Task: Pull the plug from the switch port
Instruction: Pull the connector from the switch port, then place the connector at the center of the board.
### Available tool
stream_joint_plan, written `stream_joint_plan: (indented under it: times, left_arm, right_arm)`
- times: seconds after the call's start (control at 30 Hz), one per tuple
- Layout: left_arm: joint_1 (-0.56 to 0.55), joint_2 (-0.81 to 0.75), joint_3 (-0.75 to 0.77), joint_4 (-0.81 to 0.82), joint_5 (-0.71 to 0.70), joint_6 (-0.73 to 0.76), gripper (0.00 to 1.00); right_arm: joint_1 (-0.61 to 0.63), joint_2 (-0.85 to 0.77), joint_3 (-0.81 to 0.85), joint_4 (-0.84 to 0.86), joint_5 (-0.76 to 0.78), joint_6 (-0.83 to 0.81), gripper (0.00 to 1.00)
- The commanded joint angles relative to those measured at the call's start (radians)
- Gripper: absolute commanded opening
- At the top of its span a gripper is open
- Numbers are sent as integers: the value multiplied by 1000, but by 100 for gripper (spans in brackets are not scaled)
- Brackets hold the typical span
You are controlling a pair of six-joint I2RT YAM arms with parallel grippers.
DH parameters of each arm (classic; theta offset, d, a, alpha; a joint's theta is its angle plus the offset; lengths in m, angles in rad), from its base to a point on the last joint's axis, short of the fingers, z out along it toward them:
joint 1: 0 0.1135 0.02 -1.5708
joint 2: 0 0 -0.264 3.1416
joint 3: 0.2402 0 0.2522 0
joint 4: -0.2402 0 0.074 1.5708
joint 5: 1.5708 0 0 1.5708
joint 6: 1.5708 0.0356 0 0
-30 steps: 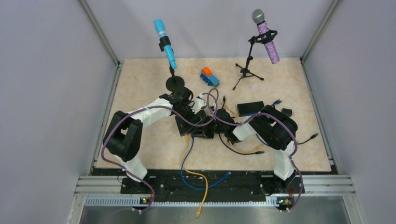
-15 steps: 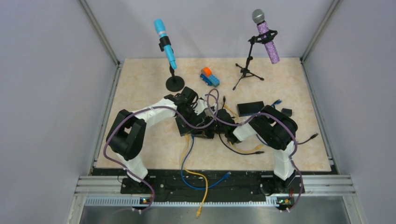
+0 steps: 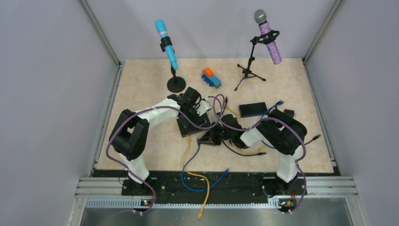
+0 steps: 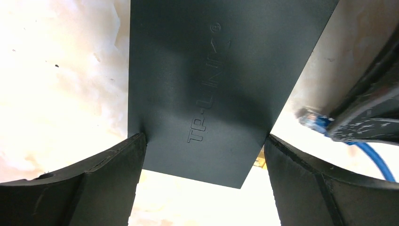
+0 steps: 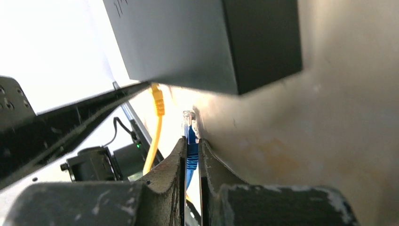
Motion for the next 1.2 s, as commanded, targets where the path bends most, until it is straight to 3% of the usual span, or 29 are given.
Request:
stream_joint_plan:
  times: [0.0, 0.3, 0.53, 0.7, 0.93, 1.17]
  left_arm:
    - [17, 106, -68, -30, -41, -31, 97]
    - [41, -21, -4, 56, -13, -153, 99]
    - [54, -175, 26, 187, -38, -304, 99]
    - [95, -293, -27, 276, -90, -376, 99]
    - [217, -438, -157, 325, -119, -468, 99]
    - [379, -564, -267, 355, -84, -504, 99]
  right_arm:
    - [-3, -95, -54, 5, 6, -42, 0]
    - [-12, -522, 60, -416, 211, -309, 0]
    - [-16, -843, 86, -754, 488, -373, 0]
    - [-59, -951, 103, -869, 602, -397, 0]
    - [-188, -881, 264, -859, 435, -443, 0]
    - [-189, -904, 437, -656, 32, -377, 0]
